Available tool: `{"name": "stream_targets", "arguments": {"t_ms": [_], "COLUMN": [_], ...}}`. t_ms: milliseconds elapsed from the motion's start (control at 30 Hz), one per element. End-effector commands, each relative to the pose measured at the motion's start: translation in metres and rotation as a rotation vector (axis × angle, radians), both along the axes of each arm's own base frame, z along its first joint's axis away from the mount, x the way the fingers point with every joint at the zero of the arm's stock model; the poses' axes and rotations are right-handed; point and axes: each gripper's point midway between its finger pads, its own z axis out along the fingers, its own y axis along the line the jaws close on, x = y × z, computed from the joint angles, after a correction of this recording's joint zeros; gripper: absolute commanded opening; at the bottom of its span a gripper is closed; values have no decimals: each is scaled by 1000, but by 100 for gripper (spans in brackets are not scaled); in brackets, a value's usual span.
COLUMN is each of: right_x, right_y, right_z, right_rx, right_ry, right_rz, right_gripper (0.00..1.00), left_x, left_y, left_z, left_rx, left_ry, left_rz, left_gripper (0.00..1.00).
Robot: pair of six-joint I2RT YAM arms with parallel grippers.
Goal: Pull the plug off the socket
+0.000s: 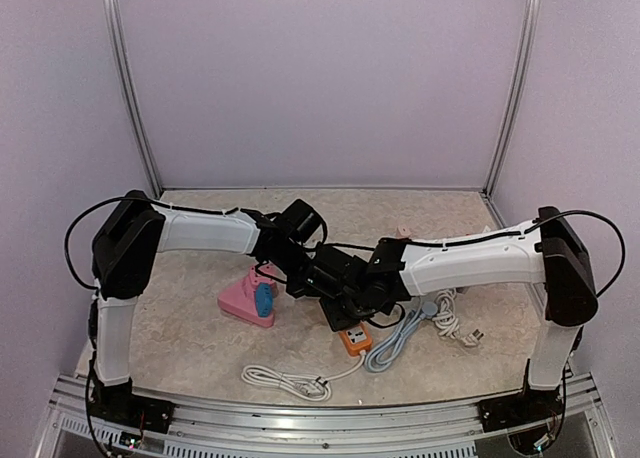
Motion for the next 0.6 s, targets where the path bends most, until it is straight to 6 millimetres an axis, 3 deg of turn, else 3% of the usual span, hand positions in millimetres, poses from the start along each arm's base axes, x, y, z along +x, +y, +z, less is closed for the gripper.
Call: {"name": "stream_targets", "arguments": {"t_ms": [0,567], "right_x": [3,17], "right_y": [-32,-34], "right_z": [1,31], "right_rx": [-164,-113], "right_ry": [-7,-55], "right_rz": [-22,-58], "right_gripper": [21,20], "left_x": [-17,-25], "left_y": [39,52], "left_z": [-59,-84], "left_rx": [233,327], "left_ry": [76,90], "left_rz": [16,6], "left_gripper": [0,0]}}
